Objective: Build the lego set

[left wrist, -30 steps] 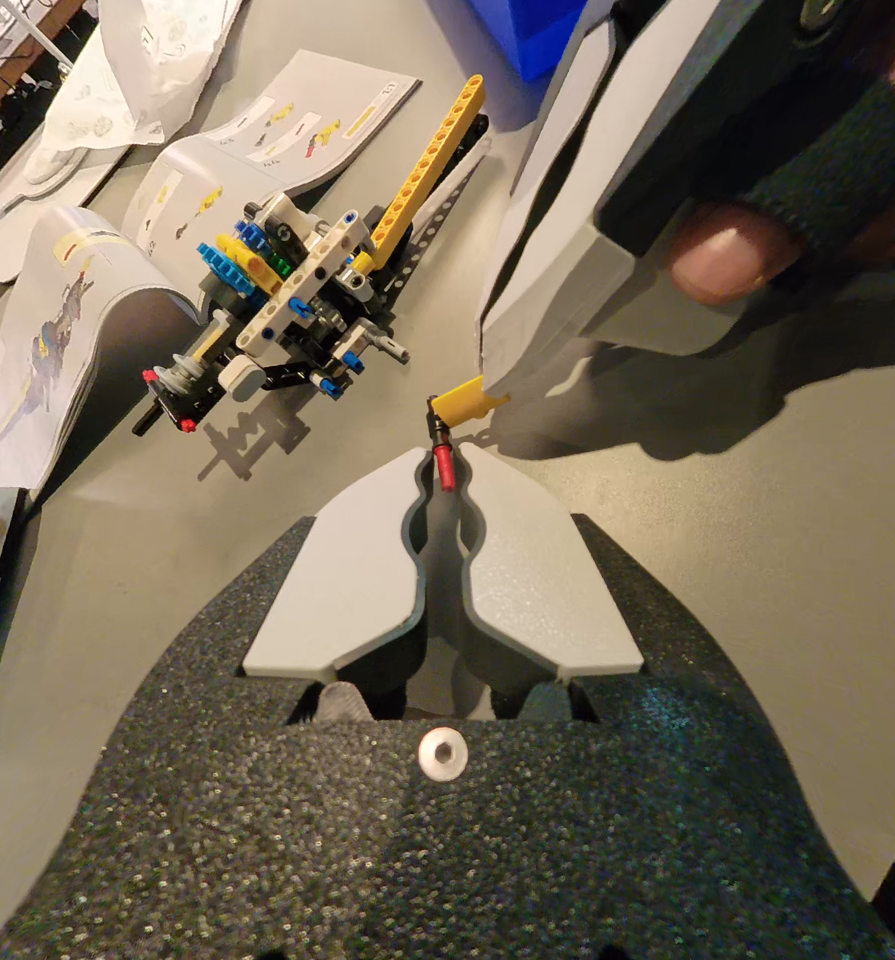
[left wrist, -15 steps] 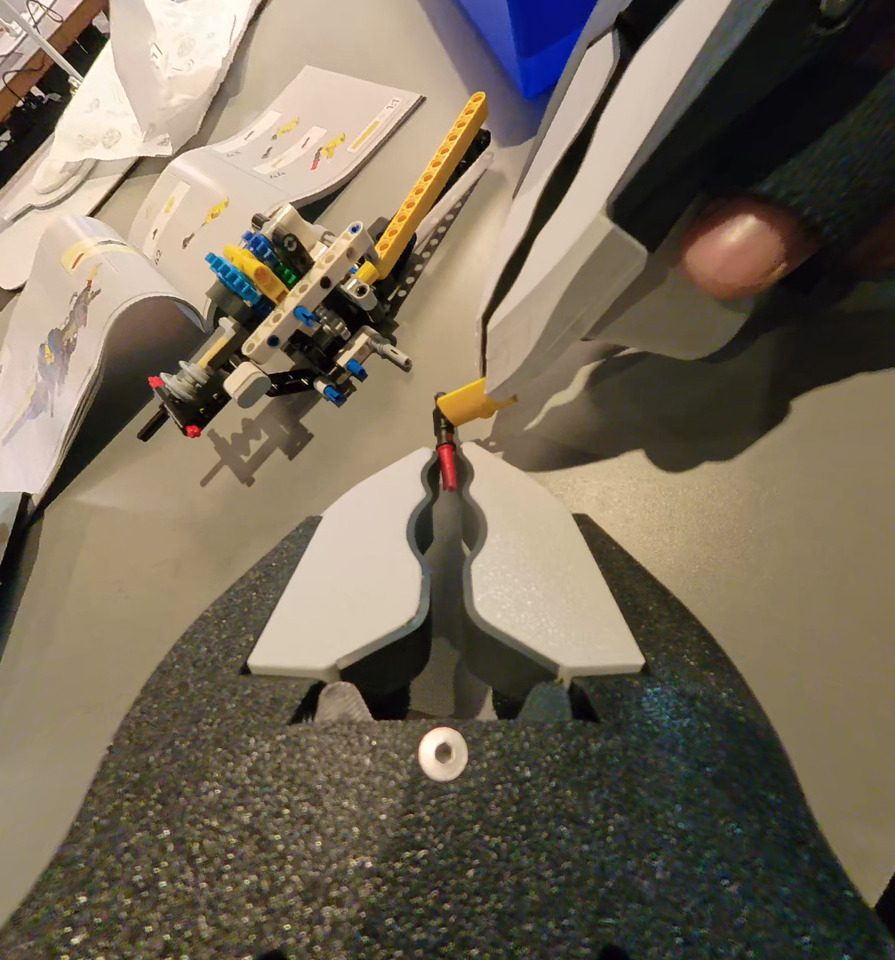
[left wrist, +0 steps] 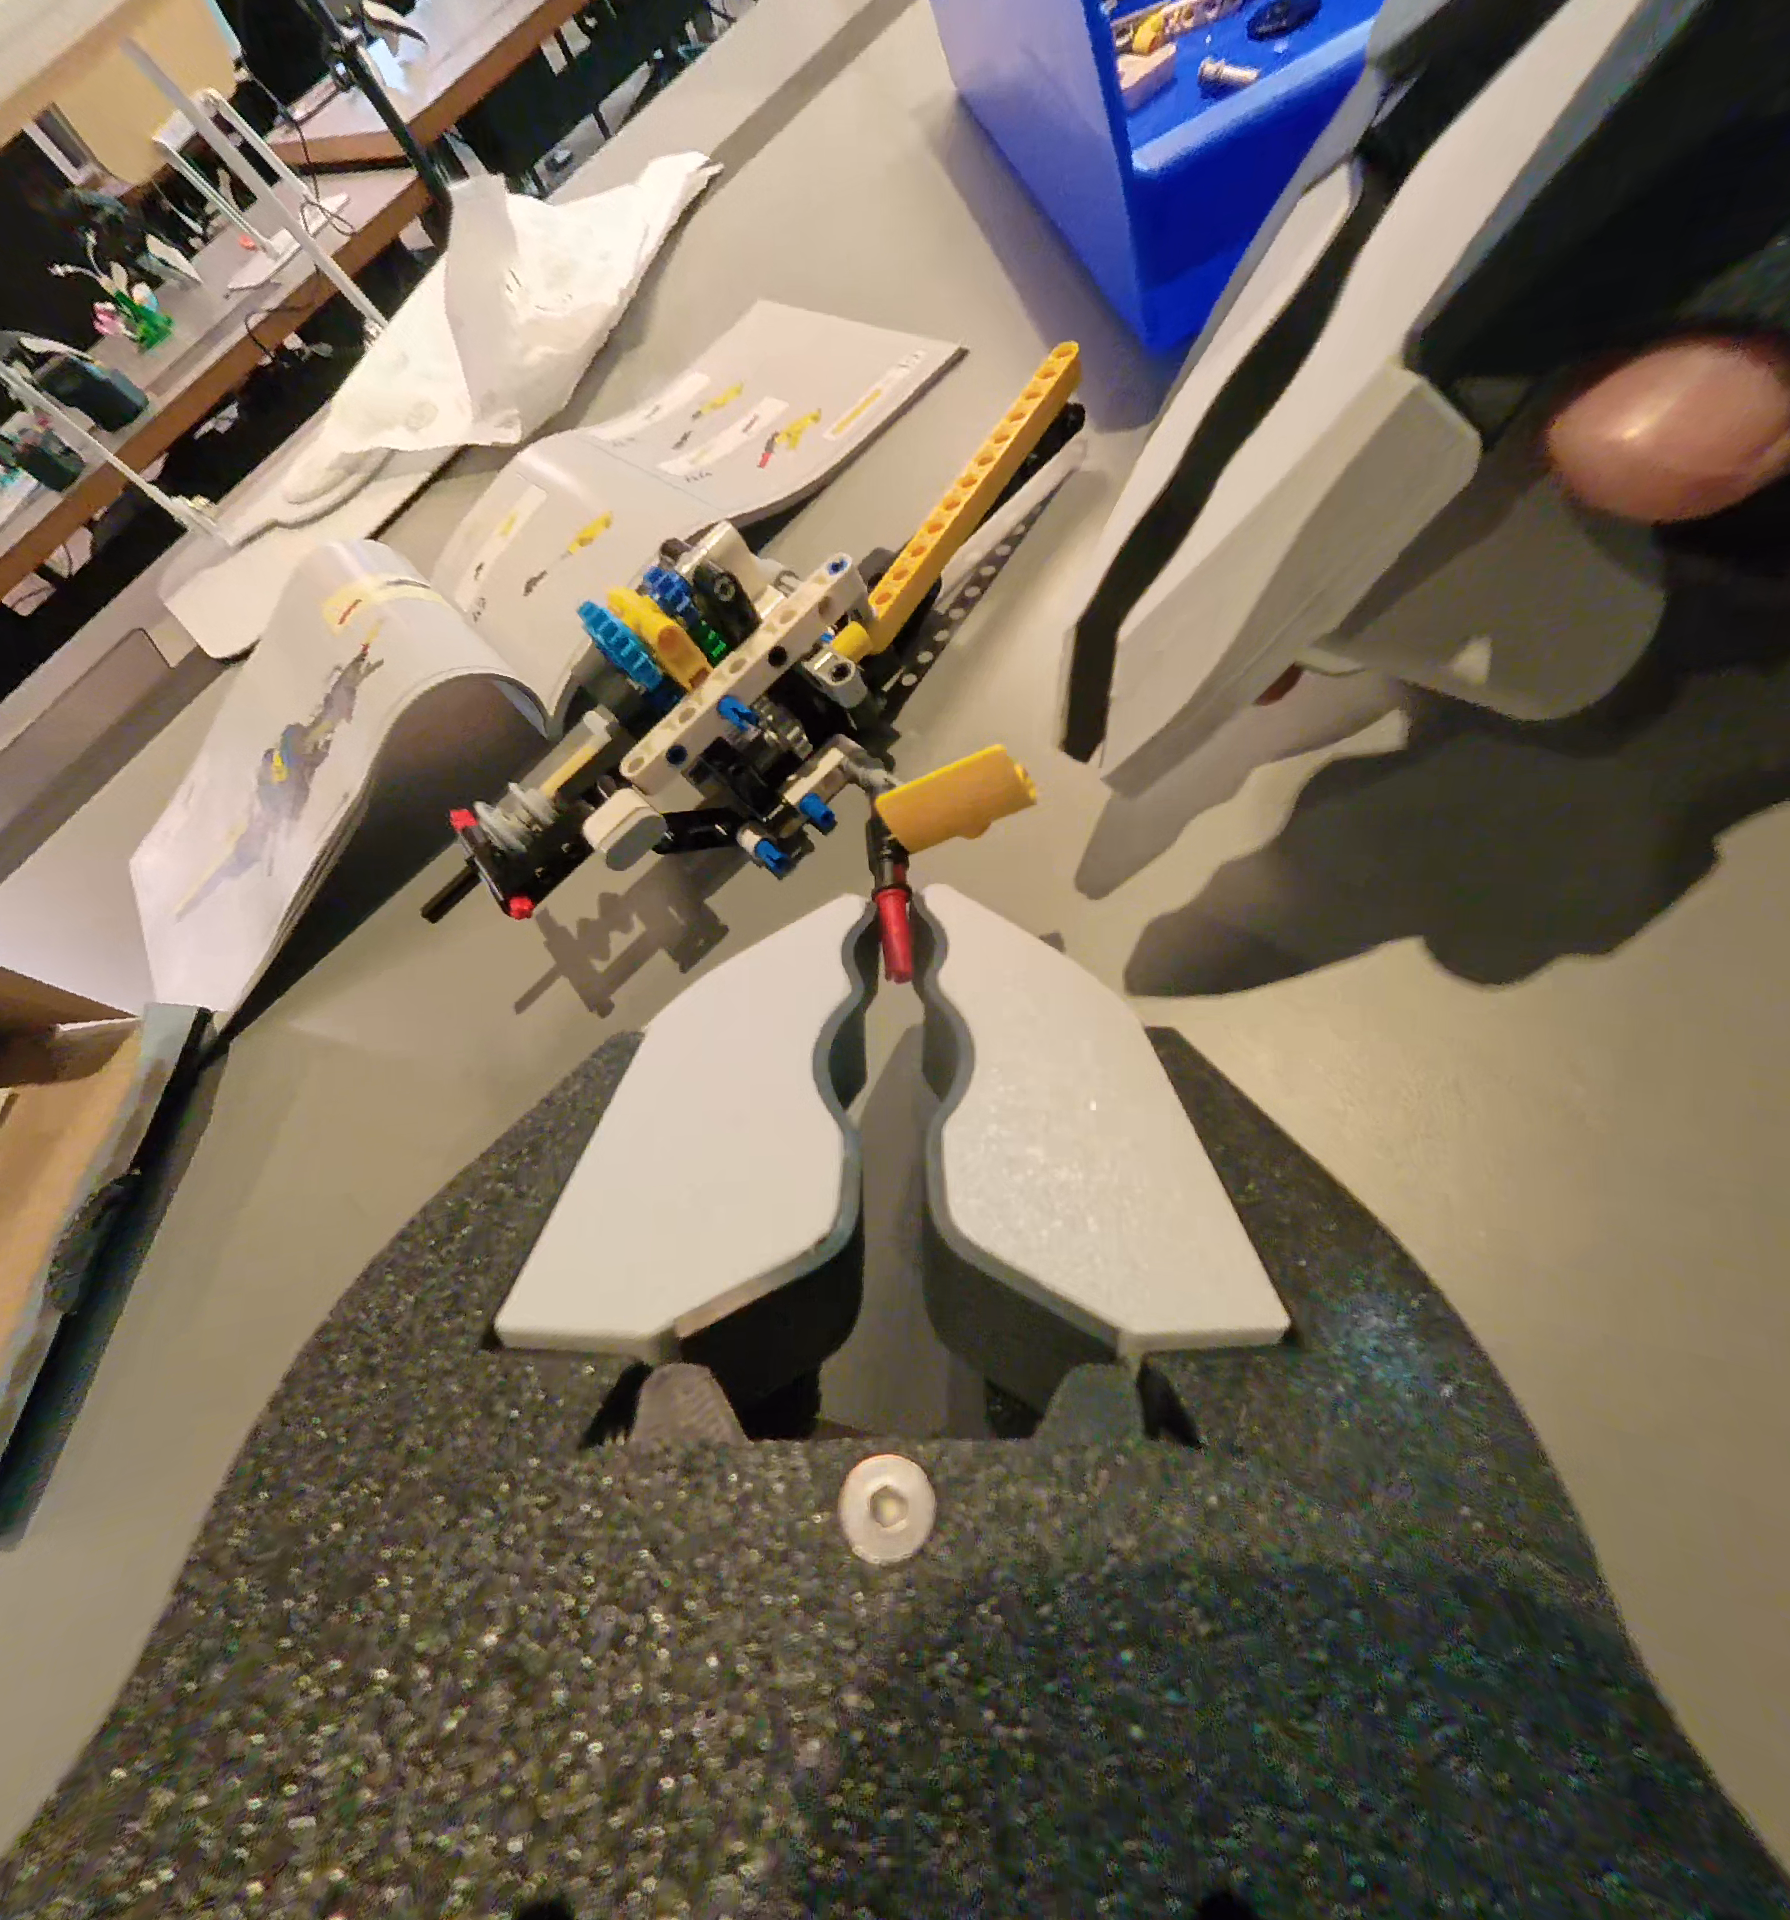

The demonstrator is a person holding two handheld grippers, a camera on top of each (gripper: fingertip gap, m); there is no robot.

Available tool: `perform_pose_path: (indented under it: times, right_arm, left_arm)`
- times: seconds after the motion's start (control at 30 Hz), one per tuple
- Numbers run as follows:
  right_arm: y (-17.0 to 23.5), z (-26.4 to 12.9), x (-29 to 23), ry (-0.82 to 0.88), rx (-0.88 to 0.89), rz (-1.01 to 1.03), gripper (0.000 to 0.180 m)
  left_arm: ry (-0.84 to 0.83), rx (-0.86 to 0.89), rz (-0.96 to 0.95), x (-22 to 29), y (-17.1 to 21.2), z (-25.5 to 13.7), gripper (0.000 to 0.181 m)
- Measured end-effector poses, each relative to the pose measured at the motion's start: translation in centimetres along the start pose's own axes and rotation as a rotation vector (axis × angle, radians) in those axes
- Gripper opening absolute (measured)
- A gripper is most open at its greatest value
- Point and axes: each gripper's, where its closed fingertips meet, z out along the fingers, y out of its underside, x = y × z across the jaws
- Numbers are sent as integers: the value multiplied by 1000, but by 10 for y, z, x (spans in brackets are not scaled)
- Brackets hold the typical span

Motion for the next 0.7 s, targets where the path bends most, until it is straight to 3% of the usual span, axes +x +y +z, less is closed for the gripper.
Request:
perform_pose_path:
  times: [0.23, 0.4, 0.7]
  right_arm:
    - [1, -9, 18, 88, -78, -136, 20]
    - [-8, -5, 11, 26, -81, -173, 20]
    - [-8, -1, 6, -7, -47, -225, 20]
  left_arm:
    - [102, 140, -25, -8, -16, 0, 5]
    - [142, 290, -47, -16, -33, -6, 5]
    - [113, 330, 30, -11, -35, -9, 5]
